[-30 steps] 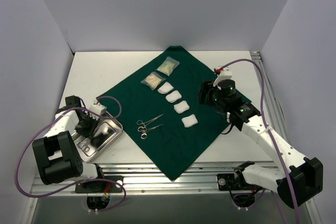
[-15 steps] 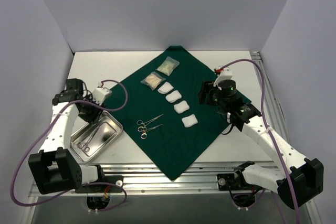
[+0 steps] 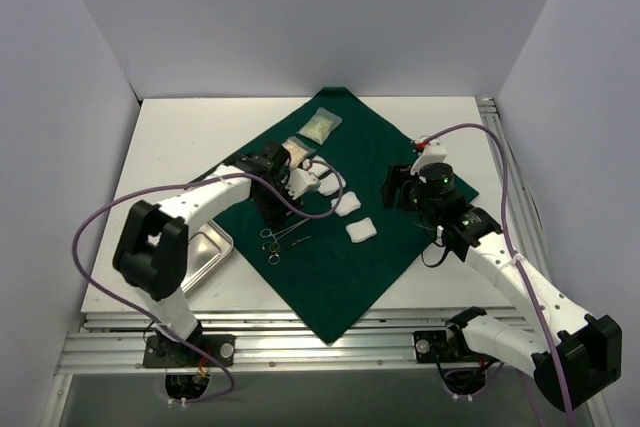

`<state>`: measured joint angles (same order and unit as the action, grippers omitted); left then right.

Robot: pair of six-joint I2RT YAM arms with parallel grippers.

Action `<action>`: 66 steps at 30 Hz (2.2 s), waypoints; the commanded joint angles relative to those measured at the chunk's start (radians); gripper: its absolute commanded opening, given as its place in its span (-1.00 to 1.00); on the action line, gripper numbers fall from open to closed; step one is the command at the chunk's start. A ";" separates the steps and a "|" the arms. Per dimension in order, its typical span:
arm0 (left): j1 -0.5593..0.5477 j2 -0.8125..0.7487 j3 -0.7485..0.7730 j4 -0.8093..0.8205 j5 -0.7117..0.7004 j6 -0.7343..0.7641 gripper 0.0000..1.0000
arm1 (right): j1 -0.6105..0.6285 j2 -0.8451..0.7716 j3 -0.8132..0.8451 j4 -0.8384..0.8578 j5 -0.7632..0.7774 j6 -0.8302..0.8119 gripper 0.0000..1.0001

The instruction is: Prepare the surgical pack

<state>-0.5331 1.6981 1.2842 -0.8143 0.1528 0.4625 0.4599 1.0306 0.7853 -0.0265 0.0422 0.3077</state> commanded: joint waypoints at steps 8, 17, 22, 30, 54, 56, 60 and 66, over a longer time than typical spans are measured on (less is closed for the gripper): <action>-0.080 0.178 0.099 0.139 -0.038 -0.067 0.19 | 0.006 -0.001 -0.020 0.016 0.038 -0.009 0.23; -0.091 0.241 0.090 0.144 -0.053 -0.062 0.11 | 0.006 0.008 -0.011 0.013 0.047 -0.021 0.23; -0.093 0.259 0.089 0.135 -0.044 -0.064 0.07 | 0.006 0.009 -0.009 0.010 0.051 -0.022 0.23; -0.116 0.279 0.066 0.142 -0.117 -0.059 -0.12 | 0.006 0.006 -0.005 0.002 0.061 -0.025 0.23; -0.119 0.255 0.073 0.124 -0.133 -0.070 -0.95 | 0.006 0.005 0.028 -0.019 0.078 -0.036 0.25; -0.117 0.236 0.075 0.135 -0.144 -0.068 -0.95 | 0.006 0.006 0.031 -0.021 0.077 -0.036 0.25; -0.116 0.201 0.079 0.158 -0.180 -0.062 -0.95 | 0.006 0.000 0.029 -0.026 0.081 -0.036 0.25; -0.102 0.201 0.092 0.188 -0.225 -0.055 -0.95 | 0.006 -0.012 0.028 -0.035 0.081 -0.035 0.25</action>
<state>-0.6502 1.9560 1.3674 -0.6903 -0.0170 0.3996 0.4599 1.0393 0.7723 -0.0471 0.0975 0.2832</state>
